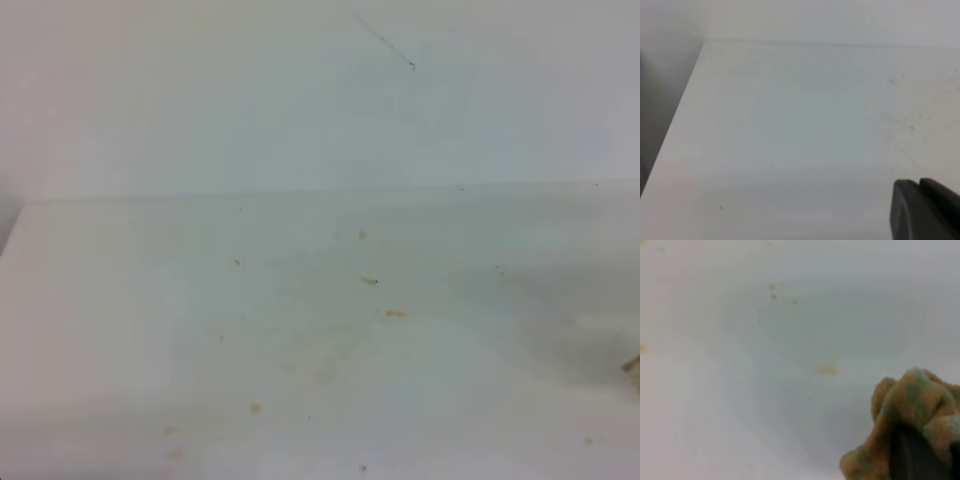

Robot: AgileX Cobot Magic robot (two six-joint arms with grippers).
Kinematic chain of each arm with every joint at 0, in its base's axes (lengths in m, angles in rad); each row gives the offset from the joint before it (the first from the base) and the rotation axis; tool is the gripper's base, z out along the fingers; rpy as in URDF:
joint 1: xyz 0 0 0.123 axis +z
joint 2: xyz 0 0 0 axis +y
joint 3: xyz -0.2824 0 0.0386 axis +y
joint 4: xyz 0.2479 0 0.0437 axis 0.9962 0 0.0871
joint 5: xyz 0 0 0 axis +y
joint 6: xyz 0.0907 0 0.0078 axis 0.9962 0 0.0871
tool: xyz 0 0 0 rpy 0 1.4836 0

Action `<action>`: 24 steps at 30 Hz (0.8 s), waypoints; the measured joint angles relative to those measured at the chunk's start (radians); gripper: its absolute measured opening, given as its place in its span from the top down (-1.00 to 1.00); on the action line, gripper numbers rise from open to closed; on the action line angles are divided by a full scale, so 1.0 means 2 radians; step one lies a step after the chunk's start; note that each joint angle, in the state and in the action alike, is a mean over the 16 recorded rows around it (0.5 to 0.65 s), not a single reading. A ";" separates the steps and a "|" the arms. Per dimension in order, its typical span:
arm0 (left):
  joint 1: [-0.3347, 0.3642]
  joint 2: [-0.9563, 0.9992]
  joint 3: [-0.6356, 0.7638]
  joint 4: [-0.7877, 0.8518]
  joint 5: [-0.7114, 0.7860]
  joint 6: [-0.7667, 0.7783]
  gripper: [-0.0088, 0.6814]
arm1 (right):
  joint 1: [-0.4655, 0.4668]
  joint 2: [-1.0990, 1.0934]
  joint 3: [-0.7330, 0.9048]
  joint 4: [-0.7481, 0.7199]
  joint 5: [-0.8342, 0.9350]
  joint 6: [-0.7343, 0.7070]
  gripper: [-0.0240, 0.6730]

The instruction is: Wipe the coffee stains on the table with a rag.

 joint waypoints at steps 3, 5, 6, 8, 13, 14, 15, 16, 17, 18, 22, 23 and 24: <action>0.000 0.000 0.000 0.000 0.000 0.000 0.98 | -0.001 0.006 0.026 0.000 -0.034 0.003 0.75; 0.000 0.000 0.000 0.000 0.000 0.000 0.98 | -0.001 0.010 0.038 0.000 -0.052 0.004 0.66; 0.000 0.000 0.000 0.000 0.000 0.000 0.98 | -0.001 0.012 0.041 0.000 -0.059 0.005 0.60; 0.000 0.000 0.000 0.000 0.000 0.000 0.98 | -0.001 0.013 0.046 -0.001 -0.068 0.006 0.46; 0.000 0.000 0.000 0.000 0.000 0.000 0.98 | -0.001 -0.004 0.047 -0.001 -0.076 0.008 0.10; 0.000 0.000 0.000 0.000 0.000 0.000 0.98 | -0.001 -0.011 0.047 -0.001 -0.077 0.008 0.04; 0.000 0.000 0.000 0.000 0.000 0.000 0.98 | -0.001 -0.020 0.047 -0.001 -0.077 0.008 -0.01; 0.000 0.000 0.000 0.000 0.000 0.000 0.98 | -0.001 -0.031 0.047 -0.001 -0.077 0.007 -0.05; 0.000 0.000 0.000 0.000 0.000 0.000 0.98 | -0.001 -0.043 0.047 0.000 -0.076 0.007 -0.08; 0.000 0.000 0.000 0.000 0.000 0.000 0.98 | -0.001 -0.057 0.047 0.000 -0.075 0.007 -0.08; 0.000 0.000 0.000 0.000 0.000 0.000 0.98 | -0.001 -0.123 0.047 0.000 -0.062 0.003 0.08; 0.000 0.000 0.000 0.000 0.000 0.000 0.98 | -0.001 -0.142 0.047 0.000 -0.058 0.002 0.15; 0.000 0.000 0.000 0.000 0.000 0.000 0.98 | -0.001 -0.162 0.047 0.000 -0.052 0.000 0.22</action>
